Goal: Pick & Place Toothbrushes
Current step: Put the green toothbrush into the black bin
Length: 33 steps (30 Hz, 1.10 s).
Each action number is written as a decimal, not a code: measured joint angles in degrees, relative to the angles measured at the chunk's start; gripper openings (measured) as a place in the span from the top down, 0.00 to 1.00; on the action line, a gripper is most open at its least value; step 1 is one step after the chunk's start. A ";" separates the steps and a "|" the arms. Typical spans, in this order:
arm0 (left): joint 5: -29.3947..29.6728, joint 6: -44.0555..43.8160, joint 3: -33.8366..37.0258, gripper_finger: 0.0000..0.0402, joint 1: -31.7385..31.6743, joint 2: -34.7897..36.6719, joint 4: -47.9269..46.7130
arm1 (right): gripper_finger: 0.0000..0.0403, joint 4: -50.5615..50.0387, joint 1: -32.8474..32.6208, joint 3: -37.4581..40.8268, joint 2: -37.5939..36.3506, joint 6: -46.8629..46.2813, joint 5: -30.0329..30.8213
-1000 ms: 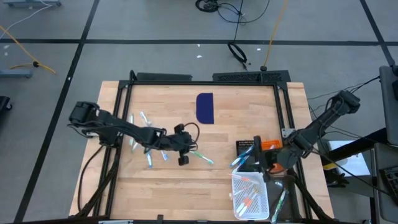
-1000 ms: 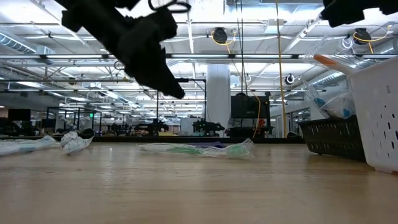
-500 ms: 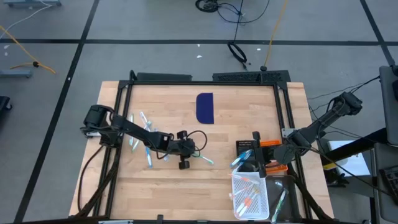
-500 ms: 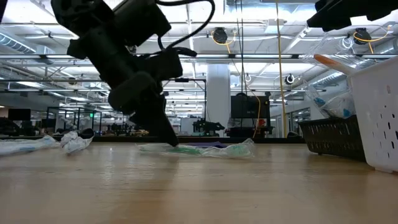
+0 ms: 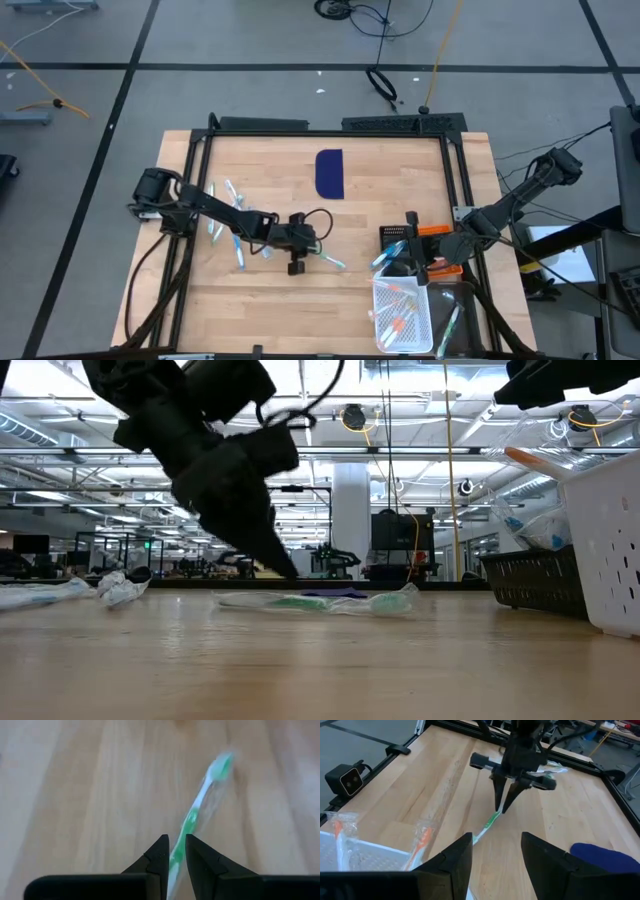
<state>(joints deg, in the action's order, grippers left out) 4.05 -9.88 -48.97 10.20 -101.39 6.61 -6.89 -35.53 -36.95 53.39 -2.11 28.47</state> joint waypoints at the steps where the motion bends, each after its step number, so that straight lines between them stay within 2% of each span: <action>1: 0.02 0.43 0.00 0.84 -0.02 0.36 0.54 | 0.60 -0.02 0.00 0.00 0.00 0.02 0.00; 4: -0.63 0.99 -0.09 0.84 -0.05 0.29 0.69 | 0.60 -0.29 0.00 0.00 0.00 0.00 0.00; 7: -3.73 1.04 -0.01 0.84 -0.07 0.22 0.25 | 0.60 -0.95 0.00 0.00 0.00 -0.02 0.00; 15: -5.32 1.96 -0.07 0.84 0.85 0.21 -3.63 | 0.60 -1.06 0.00 -0.02 0.00 -0.02 0.00; 21: 1.48 2.27 -0.04 0.84 1.31 0.21 -9.24 | 0.61 -1.10 0.00 -0.02 0.00 -0.02 -0.02; 28: 0.70 4.78 -0.04 0.84 2.03 0.21 -2.40 | 0.61 -1.15 0.00 -0.02 0.00 -0.15 0.00; 33: 4.51 6.58 -0.07 0.84 2.32 0.25 -4.30 | 0.61 -1.19 0.00 0.00 0.00 -0.06 -0.01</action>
<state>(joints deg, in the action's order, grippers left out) 8.56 -3.30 -49.04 12.51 -101.14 2.31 -8.08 -35.53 -36.95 53.39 -2.17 28.46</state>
